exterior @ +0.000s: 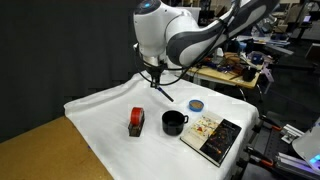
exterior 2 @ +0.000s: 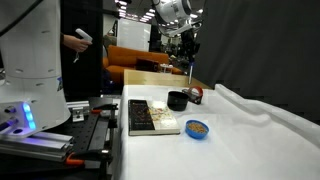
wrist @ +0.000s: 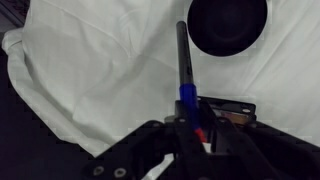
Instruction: Take the marker from the cup and put it on the table
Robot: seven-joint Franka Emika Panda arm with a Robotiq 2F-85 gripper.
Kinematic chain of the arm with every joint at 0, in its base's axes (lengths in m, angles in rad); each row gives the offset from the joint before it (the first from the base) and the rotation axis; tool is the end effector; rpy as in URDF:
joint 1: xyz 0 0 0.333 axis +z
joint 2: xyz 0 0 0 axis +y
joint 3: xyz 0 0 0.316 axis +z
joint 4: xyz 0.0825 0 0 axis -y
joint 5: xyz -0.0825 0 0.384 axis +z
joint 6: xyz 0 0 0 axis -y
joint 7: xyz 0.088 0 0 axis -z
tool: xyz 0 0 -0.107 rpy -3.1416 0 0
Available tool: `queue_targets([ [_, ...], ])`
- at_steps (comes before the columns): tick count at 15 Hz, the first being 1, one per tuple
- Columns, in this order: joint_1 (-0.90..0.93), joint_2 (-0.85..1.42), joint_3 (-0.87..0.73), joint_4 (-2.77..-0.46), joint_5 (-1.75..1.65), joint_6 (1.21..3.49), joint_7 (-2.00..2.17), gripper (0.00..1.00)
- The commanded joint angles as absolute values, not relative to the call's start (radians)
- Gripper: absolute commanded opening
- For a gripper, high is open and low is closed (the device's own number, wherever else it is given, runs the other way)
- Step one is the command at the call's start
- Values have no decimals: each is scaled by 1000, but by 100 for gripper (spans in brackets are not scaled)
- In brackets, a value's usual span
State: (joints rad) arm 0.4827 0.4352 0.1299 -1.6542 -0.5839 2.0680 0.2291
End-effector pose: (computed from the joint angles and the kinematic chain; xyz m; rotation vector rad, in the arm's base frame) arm 0.5719 0.3548 0.3653 2.5652 0.8778 0.2405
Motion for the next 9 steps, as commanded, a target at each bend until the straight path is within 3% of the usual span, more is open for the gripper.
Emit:
queue_targets([
  [1,482,453,150,-1623,-613,2044,177,4],
  [9,534,552,174,-1441,-615,1973,72,4],
])
